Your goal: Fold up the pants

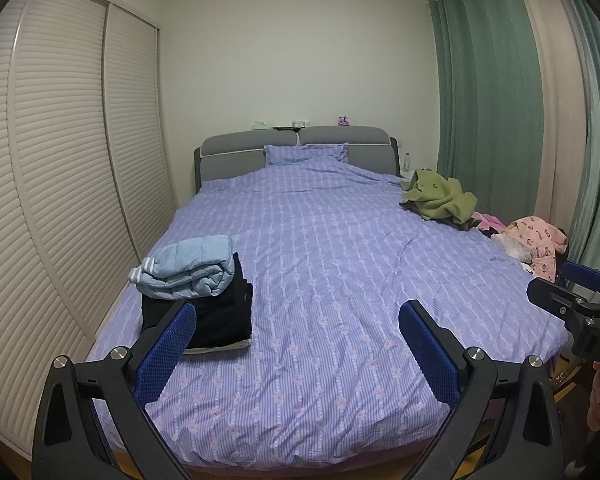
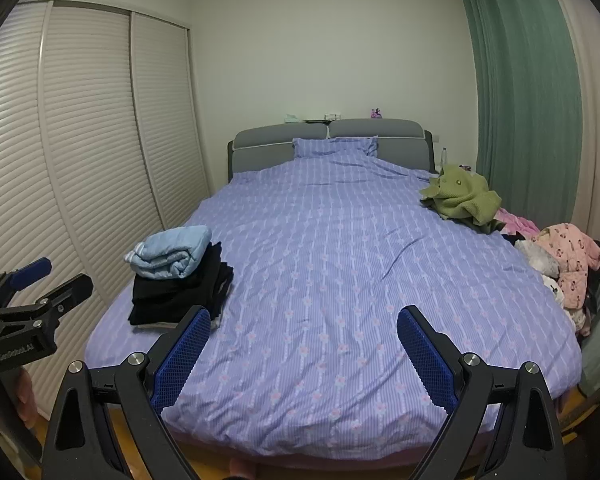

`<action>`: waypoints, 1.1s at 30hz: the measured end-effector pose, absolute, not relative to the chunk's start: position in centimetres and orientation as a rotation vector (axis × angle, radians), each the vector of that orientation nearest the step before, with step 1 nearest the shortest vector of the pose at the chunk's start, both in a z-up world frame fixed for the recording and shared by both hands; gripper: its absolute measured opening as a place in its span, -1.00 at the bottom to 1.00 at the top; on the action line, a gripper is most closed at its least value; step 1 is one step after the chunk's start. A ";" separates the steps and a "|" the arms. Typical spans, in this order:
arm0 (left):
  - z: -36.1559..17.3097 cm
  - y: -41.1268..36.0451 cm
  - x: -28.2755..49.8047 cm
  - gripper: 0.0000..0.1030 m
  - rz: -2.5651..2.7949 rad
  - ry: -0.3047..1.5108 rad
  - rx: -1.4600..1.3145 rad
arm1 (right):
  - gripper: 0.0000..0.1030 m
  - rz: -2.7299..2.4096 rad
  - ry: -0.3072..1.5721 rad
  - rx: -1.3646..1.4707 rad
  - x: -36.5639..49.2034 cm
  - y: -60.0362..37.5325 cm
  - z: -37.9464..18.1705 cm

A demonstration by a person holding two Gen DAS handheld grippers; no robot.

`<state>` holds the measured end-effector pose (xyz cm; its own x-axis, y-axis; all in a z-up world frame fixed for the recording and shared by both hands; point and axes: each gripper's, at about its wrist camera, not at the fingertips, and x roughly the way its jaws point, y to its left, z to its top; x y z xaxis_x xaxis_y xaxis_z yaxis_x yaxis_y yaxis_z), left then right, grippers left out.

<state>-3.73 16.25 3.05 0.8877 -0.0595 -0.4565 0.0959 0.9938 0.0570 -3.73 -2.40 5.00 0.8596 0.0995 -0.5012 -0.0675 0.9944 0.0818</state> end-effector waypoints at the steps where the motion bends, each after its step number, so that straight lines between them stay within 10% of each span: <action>1: 3.1 16.2 -3.7 1.00 -0.082 0.471 0.079 | 0.85 0.088 0.530 0.063 -3.7 -2.4 5.0; 33: 3.3 15.7 -4.0 1.00 -0.088 0.474 0.078 | 0.85 0.076 0.525 0.064 -4.0 -2.4 5.2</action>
<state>-4.01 15.72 3.27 0.8859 -0.0664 -0.4590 0.1028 0.9932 0.0547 -4.04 -2.38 5.17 0.8627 0.0889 -0.4978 -0.0562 0.9952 0.0803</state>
